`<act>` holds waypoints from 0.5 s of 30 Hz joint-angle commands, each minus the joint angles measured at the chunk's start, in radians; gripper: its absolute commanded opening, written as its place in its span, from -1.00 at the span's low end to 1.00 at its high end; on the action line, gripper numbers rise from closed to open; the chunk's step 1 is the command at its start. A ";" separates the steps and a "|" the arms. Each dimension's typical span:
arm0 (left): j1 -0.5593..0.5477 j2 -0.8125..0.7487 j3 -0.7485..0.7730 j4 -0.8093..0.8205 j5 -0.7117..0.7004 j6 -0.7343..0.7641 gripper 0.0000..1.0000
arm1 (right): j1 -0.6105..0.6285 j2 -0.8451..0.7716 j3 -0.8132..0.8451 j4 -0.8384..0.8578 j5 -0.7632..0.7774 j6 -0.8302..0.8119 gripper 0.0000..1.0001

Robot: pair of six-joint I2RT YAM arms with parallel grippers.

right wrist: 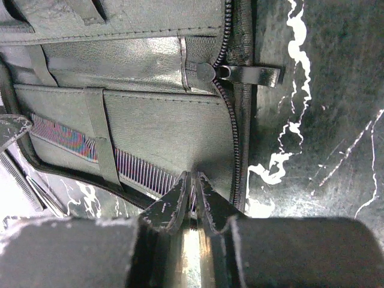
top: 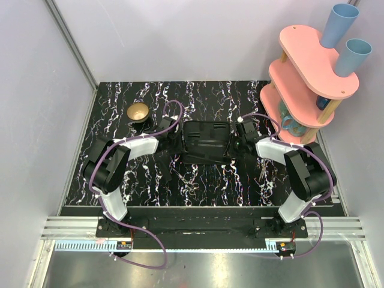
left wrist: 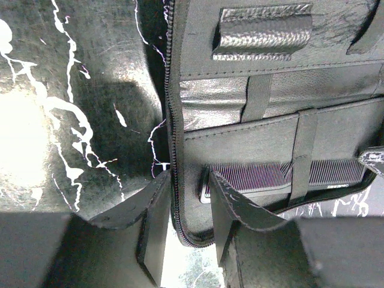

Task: Sort the hair-cutting tools
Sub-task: Place the comb in the hairdressing tool bag.

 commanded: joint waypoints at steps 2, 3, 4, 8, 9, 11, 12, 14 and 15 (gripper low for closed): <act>-0.011 0.060 -0.031 -0.093 0.006 -0.010 -0.27 | 0.006 -0.038 -0.024 -0.064 -0.001 0.012 -0.70; -0.011 0.060 -0.031 -0.093 0.002 -0.008 -0.27 | 0.006 -0.034 -0.019 -0.064 0.009 0.009 -0.69; -0.011 0.060 -0.029 -0.095 0.002 -0.007 -0.27 | 0.006 -0.020 -0.011 -0.064 0.022 -0.003 -0.69; -0.012 0.056 -0.026 -0.093 0.004 -0.001 -0.27 | 0.006 0.038 0.080 -0.065 0.044 -0.045 -0.64; -0.012 0.056 -0.028 -0.095 0.001 0.001 -0.27 | 0.006 0.049 0.099 -0.064 0.041 -0.052 -0.63; -0.014 0.050 -0.029 -0.096 -0.002 0.001 -0.27 | 0.006 0.066 0.149 -0.059 0.030 -0.063 -0.60; -0.014 0.046 -0.034 -0.096 -0.008 0.004 -0.28 | 0.006 0.066 0.162 -0.053 0.021 -0.065 -0.58; -0.014 0.030 -0.038 -0.098 -0.019 0.010 -0.28 | 0.008 0.060 0.186 -0.018 -0.006 -0.072 -0.54; -0.012 0.024 -0.041 -0.096 -0.028 0.010 -0.28 | 0.012 0.057 0.196 -0.004 -0.016 -0.071 -0.53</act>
